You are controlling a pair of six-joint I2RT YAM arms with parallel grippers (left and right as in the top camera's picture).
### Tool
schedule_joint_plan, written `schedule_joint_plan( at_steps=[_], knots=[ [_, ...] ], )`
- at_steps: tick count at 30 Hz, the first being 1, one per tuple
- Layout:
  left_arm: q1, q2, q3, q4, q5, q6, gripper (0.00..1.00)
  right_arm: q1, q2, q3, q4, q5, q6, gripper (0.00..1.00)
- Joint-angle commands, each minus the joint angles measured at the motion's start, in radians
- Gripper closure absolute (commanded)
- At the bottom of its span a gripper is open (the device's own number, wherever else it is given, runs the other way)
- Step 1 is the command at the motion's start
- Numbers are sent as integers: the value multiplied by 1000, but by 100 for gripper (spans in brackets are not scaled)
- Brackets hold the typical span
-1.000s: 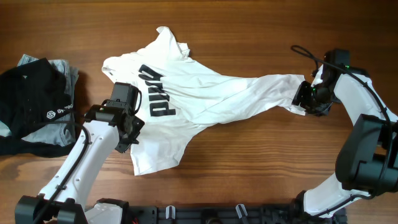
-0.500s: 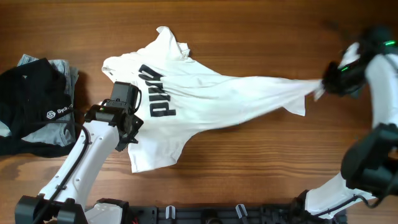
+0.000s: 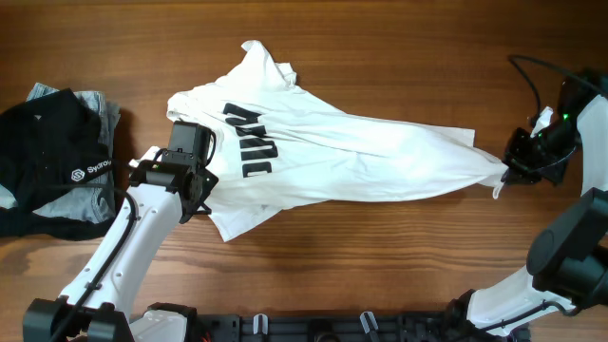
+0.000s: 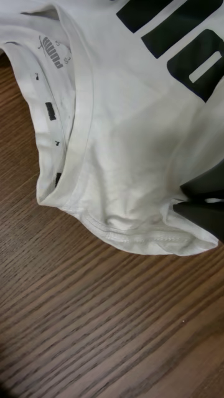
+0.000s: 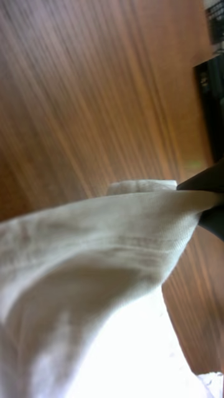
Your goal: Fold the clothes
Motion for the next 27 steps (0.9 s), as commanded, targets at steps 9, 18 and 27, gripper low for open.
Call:
schedule_joint_plan(
  at_steps=[9,18,27],
  knots=[
    [0,2,-2,2,-27,13,96,7,4,-34,0,32,-2,94],
    [-2,2,-2,59,-24,12,96,13,123,-71,477,-13,67,41],
    [-3,2,-2,58,-13,13,96,12,127,-90,351,56,69,27]
  ],
)
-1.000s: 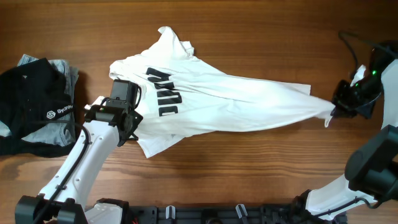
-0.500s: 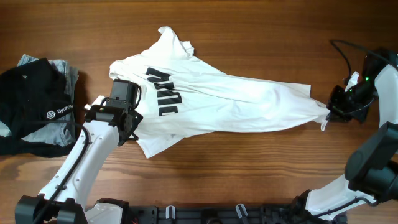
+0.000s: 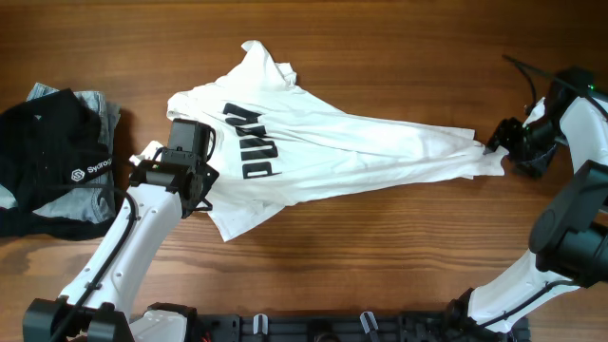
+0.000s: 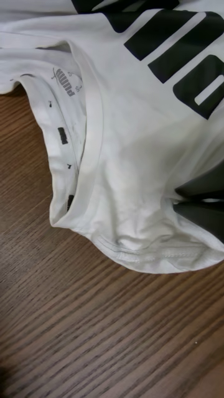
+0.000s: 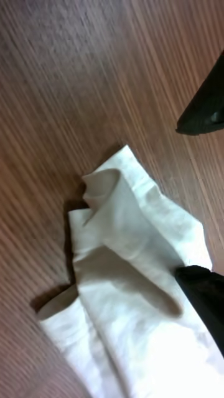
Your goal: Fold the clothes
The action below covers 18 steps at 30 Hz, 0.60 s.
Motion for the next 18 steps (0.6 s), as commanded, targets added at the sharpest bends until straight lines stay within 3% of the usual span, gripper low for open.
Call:
schedule_joint_plan(
  at_steps=[1,9,16,18],
  knots=[
    [-3,2,-2,0,-13,13,96,7,11,-38,8,39,2,27],
    [-3,2,-2,1,-13,13,96,7,11,-200,186,34,45,28],
    [-3,2,-2,1,-13,13,96,7,11,-221,305,-15,53,29],
    [-3,2,-2,1,-13,13,96,8,11,-221,318,-16,52,39]
  ],
)
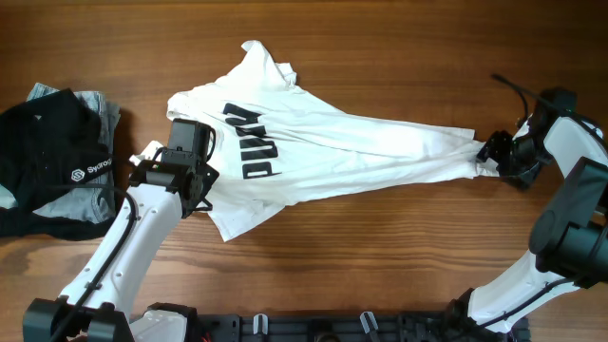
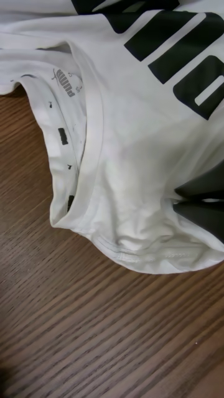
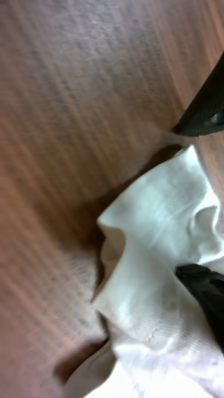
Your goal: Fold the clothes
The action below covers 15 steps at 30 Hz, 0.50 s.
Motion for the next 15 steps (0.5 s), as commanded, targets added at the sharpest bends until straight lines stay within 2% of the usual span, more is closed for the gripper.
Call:
schedule_joint_plan(
  at_steps=[1,2,5,9,11,15],
  knots=[
    [-3,2,-2,-1,-13,13,96,8,13,-19,8,-55,3,43],
    [-3,2,-2,-1,-13,13,96,8,13,-21,0,-58,4,44],
    [-3,2,-2,-1,-13,13,96,9,13,-44,13,-58,3,62],
    [-3,2,-2,-2,-13,13,96,9,13,-49,22,-58,4,96],
    [-3,2,-2,1,-13,33,96,9,11,-39,-13,-80,4,96],
    [-3,-11,49,-18,-14,237,96,3,-10,113,-250,-192,-39,96]
  ],
)
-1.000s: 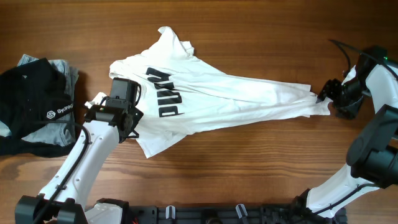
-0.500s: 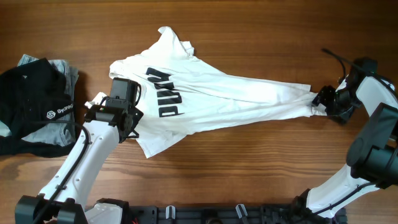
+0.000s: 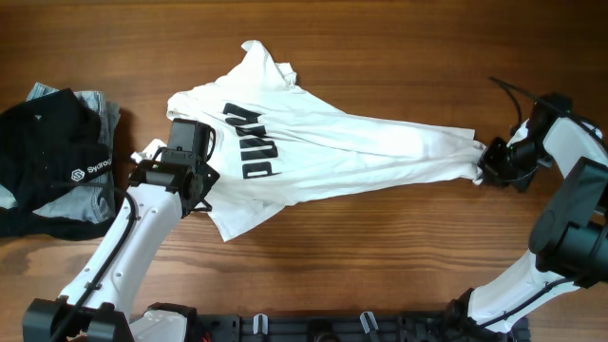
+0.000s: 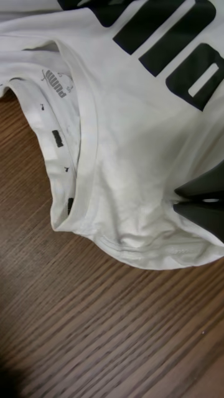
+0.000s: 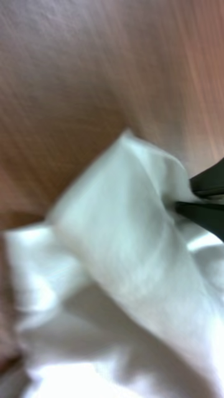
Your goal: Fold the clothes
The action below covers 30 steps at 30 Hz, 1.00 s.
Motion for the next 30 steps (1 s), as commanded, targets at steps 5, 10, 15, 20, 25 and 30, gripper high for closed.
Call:
schedule_joint_plan(
  at_steps=[5,10,15,20,25,30],
  knots=[
    [-2,-101,215,-68,-5,286,96,3,-94,373,-367,-127,-135,96],
    [-2,-249,413,-100,50,354,96,3,-247,605,-530,-141,-189,96],
    [-2,-339,436,-130,52,349,96,3,-359,626,-521,-133,-192,96],
    [-2,-232,436,-265,143,349,72,3,-346,594,-528,-133,-192,96],
    [-2,18,436,-324,238,349,20,3,-335,568,-518,-116,-192,95],
    [-2,347,436,-339,237,349,9,3,-332,568,-512,-111,-192,96]
  ],
)
